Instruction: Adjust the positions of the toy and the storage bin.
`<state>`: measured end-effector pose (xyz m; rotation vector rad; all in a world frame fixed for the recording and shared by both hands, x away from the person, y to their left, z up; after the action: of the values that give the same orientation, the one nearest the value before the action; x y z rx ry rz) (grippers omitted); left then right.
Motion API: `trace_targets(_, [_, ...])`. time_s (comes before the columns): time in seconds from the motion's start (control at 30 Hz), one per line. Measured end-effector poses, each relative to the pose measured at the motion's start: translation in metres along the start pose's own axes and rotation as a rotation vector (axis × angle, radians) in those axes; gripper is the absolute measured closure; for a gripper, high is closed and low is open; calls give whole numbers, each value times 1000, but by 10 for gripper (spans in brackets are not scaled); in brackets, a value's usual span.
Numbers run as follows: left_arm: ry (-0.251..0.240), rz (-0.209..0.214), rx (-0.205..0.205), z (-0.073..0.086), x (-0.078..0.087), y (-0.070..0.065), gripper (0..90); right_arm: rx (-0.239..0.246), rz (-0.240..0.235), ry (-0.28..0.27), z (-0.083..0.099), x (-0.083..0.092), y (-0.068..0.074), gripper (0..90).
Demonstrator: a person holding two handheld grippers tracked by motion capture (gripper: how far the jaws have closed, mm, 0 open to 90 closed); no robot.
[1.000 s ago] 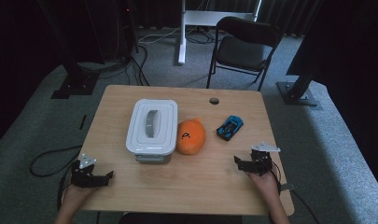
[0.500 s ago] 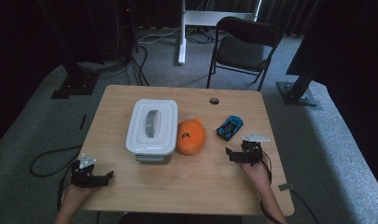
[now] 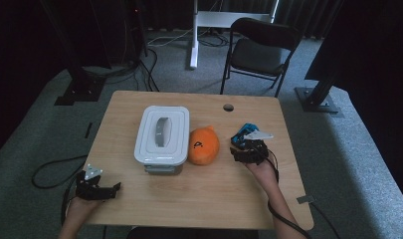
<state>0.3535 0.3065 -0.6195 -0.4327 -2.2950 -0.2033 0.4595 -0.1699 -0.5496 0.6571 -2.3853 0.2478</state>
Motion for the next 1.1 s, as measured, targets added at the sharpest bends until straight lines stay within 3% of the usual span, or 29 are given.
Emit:
trace_targets(0.07, [0,0,0,0,0,0,3,2,-12,2,-2,-2,2,256])
trace_targets(0.1, [0,0,0,0,0,0,3,13,-13,10,-4,-7,3,313])
trace_targets(0.17, [0,0,0,0,0,0,3,13,-13,10,-4,-7,3,313])
trace_targets(0.27, [0,0,0,0,0,0,3,13,-15,35,-5,-18,3,442])
trace_targets(0.37, [0,0,0,0,0,0,3,19,-17,67,-5,-27,4,471])
trace_targets(0.6, [0,0,0,0,0,0,3,48,50,104,-6,-42,-1,542])
trace_targets(1.1, [0,0,0,0,0,0,3,64,119,131,-4,-54,-7,692])
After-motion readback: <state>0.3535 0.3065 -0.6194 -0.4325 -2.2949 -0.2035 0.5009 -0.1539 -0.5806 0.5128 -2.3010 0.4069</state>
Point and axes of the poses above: each handheld gripper's, and its own axes: x roughly backward along the jaws, z roughly out of its underside, y roughly to its left, the point moved 10 cm from there along -x, roughly forward along the jaws
